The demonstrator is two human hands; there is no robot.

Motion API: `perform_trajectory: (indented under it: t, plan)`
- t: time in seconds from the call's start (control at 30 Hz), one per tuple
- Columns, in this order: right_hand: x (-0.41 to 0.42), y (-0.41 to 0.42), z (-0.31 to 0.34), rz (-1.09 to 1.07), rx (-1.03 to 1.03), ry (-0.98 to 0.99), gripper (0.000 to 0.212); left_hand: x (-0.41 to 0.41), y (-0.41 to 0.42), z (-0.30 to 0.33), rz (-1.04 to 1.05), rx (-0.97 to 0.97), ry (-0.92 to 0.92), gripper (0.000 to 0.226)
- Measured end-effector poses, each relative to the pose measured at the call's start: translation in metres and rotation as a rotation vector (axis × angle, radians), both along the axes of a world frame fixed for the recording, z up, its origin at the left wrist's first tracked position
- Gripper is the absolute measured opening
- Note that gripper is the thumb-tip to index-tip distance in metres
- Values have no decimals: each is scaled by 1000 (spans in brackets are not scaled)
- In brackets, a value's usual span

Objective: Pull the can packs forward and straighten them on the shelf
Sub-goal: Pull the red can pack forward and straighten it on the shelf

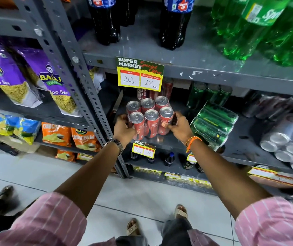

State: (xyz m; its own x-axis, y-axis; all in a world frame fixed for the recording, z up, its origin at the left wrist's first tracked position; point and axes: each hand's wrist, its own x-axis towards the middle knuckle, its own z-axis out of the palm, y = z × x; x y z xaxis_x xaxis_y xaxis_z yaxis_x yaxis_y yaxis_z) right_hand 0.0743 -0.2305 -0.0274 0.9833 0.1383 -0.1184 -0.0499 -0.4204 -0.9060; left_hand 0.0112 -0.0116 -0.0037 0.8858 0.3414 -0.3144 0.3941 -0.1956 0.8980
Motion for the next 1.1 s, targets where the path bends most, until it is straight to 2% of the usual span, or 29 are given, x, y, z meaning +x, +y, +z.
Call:
perform_trajectory:
  t: [0.1, 0.2, 0.27, 0.33, 0.4, 0.57, 0.73, 0.87, 0.93, 1.03, 1.1]
  plan:
    - [-5, 0, 3, -20, 13, 26, 57, -2, -5, 6, 24, -7, -21, 63]
    - [-4, 5, 15, -51, 81, 33, 61, -9, -15, 15, 156, -41, -42, 71]
    - [-1, 9, 21, -71, 129, 29, 56, -18, -27, 20, 237, -210, -17, 81]
    - [1, 12, 25, -93, 113, 33, 43, -25, -41, 23, 219, -456, 1, 91]
    - [1, 13, 25, -123, 64, 38, 35, -27, -53, 25, 177, -566, -14, 95]
    - [-11, 18, 22, -203, 22, 22, 31, -18, -56, 25, 227, -529, -37, 90]
    - [-34, 28, 20, -266, 59, 75, 31, 15, -32, 16, 179, -464, 63, 82]
    - [-54, 36, 19, -263, 54, 79, 22, 41, -18, 24, 111, -410, 42, 55]
    - [-55, 35, 24, -296, 5, 48, 15, 47, -16, 29, 93, -431, 17, 48]
    - [-39, 29, 36, -412, -72, -72, 18, 42, -18, 35, 113, -435, 19, 49]
    - [-23, 27, 43, -379, -113, -121, 22, 27, -27, 32, 153, -454, 6, 51]
